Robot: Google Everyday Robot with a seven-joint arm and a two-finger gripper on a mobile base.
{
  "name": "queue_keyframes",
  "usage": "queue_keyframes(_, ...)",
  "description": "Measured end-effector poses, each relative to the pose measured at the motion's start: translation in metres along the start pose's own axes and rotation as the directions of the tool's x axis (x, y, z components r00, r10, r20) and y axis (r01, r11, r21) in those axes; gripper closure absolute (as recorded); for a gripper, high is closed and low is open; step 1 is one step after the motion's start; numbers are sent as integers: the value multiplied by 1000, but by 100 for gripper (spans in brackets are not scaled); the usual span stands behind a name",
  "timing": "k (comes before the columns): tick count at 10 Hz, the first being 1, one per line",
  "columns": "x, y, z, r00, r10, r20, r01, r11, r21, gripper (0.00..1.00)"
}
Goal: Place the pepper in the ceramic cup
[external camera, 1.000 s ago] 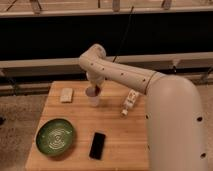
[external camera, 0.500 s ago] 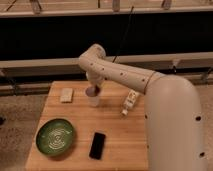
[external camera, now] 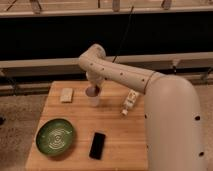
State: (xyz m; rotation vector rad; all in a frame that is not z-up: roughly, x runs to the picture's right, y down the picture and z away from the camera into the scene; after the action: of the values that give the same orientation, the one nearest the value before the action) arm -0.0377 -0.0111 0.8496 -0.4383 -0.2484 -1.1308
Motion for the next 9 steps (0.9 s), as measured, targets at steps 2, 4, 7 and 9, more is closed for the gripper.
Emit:
queue_keyframes(2, 0, 0, 0, 1000, -4, -1, 4, 1000, -1, 58)
queue_keyframes(4, 1, -1, 0, 1000, -7, -1, 7, 1000, -1, 58)
queue_keyframes(7, 1, -1, 1, 1000, -12, -1, 12, 1000, -1, 50)
queue_keyframes(9, 1, -1, 1, 1000, -15, -2, 15, 1000, -2, 33)
